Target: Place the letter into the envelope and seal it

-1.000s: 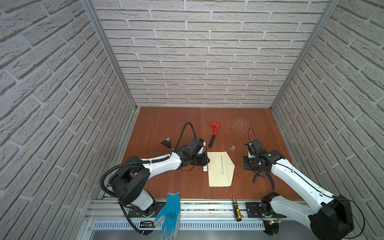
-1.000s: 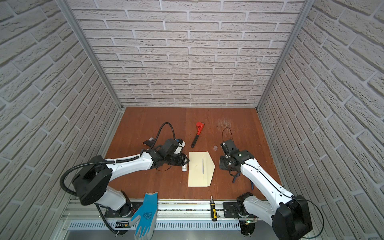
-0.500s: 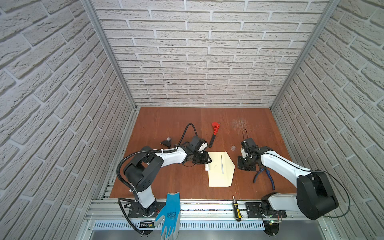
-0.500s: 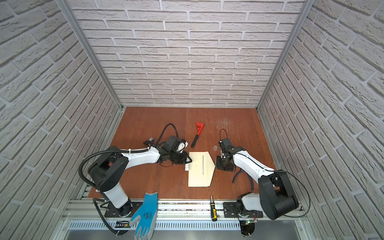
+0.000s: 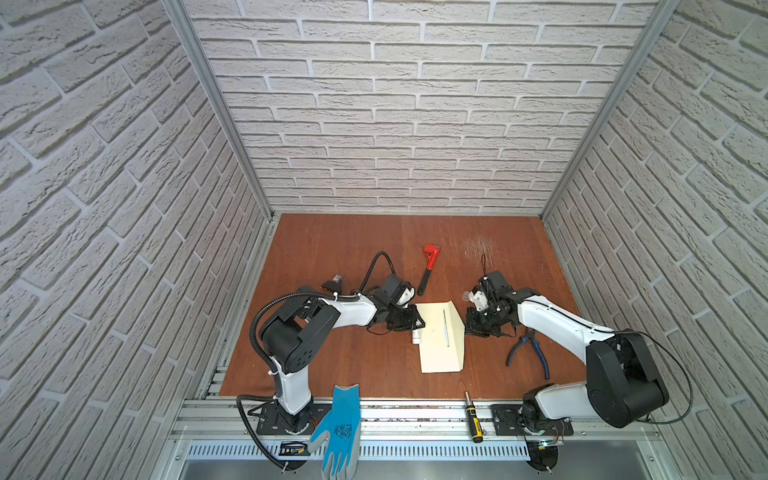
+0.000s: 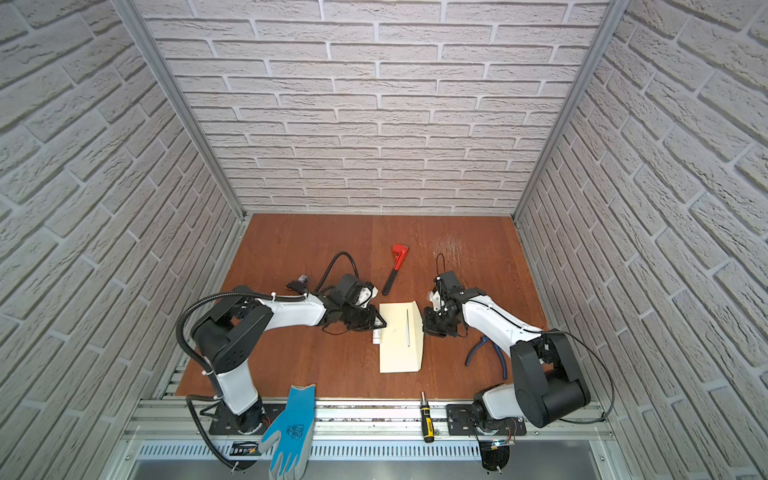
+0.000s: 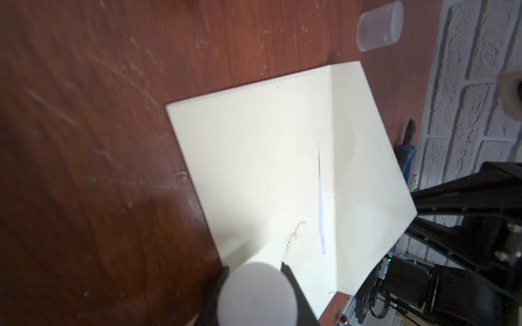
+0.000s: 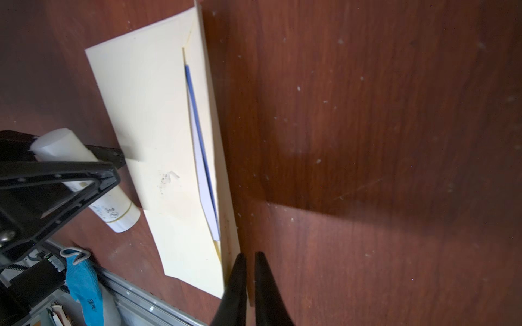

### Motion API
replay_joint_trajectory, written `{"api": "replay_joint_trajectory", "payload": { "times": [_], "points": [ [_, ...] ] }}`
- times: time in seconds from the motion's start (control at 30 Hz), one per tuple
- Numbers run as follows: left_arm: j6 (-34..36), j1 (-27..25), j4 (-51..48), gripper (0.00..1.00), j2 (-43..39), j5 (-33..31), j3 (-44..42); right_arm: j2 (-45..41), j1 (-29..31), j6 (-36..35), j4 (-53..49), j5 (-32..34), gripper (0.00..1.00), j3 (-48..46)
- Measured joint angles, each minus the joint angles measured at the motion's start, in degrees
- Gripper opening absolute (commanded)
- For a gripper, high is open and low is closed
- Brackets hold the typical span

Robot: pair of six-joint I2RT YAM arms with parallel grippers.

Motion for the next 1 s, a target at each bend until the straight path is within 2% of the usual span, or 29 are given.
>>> {"api": "replay_joint_trajectory", "payload": {
  "times": [1.0],
  "points": [
    [-1.11, -1.05, 5.46, 0.0, 0.55, 0.61, -1.75, 13.31, 8.94, 3.08, 4.09, -0.61, 0.09, 6.86]
  ]
}}
